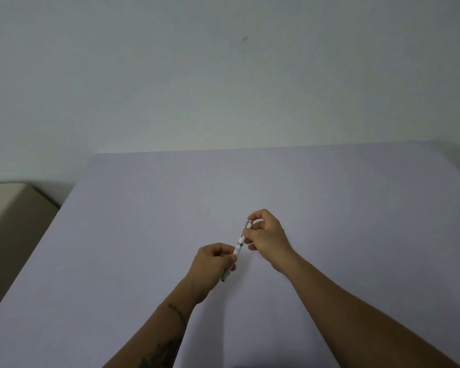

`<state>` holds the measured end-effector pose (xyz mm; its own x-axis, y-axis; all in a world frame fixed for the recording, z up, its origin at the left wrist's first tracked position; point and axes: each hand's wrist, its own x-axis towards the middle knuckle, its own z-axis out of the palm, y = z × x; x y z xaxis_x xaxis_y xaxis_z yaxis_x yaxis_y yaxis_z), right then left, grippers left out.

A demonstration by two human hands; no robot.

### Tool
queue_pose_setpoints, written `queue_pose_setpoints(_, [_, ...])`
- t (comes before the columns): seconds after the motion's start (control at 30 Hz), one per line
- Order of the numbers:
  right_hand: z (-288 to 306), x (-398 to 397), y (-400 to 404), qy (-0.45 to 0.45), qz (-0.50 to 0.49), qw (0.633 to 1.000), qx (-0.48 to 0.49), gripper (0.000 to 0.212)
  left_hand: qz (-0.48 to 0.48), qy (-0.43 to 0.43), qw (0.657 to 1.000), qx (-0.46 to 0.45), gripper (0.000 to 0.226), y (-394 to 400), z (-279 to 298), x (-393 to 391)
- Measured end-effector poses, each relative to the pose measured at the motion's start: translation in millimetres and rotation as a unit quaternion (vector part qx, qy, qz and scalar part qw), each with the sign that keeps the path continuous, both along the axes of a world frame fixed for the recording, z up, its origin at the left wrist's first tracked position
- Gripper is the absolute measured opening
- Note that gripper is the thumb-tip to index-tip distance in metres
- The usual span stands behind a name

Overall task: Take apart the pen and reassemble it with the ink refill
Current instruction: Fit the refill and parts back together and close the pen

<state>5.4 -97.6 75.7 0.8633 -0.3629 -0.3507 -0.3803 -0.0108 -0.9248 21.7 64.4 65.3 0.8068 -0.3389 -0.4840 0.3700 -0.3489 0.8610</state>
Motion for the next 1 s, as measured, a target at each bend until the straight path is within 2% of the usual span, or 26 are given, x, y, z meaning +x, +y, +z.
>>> queue_pose_setpoints(0.37, [13.4, -12.0, -0.6, -0.057, -0.017, 0.997, -0.045, 0.023, 0.006, -0.051, 0.999, -0.012, 0.014, -12.4, 12.2, -3.0])
queue_pose_setpoints(0.5, [17.5, -14.0, -7.1, -0.041, -0.023, 0.999, -0.024, 0.025, -0.005, -0.072, 0.997, -0.02, 0.009, -16.3, 12.2, -3.6])
queue_pose_setpoints(0.6, [12.9, -19.8, -3.6, -0.021, -0.046, 0.999, -0.005, 0.03, -0.021, -0.109, 0.994, 0.013, 0.003, -19.5, 12.1, -1.6])
queue_pose_setpoints(0.83, [0.1, -27.9, 4.0, 0.004, -0.052, 0.998, -0.035, 0.037, -0.009, -0.183, 0.98, 0.075, 0.023, -24.1, -6.7, -11.1])
queue_pose_setpoints(1.0, [0.3, -21.7, -4.9, 0.032, -0.052, 0.998, -0.023, 0.041, -0.034, -0.241, 0.967, 0.075, 0.035, -31.3, -13.6, -15.5])
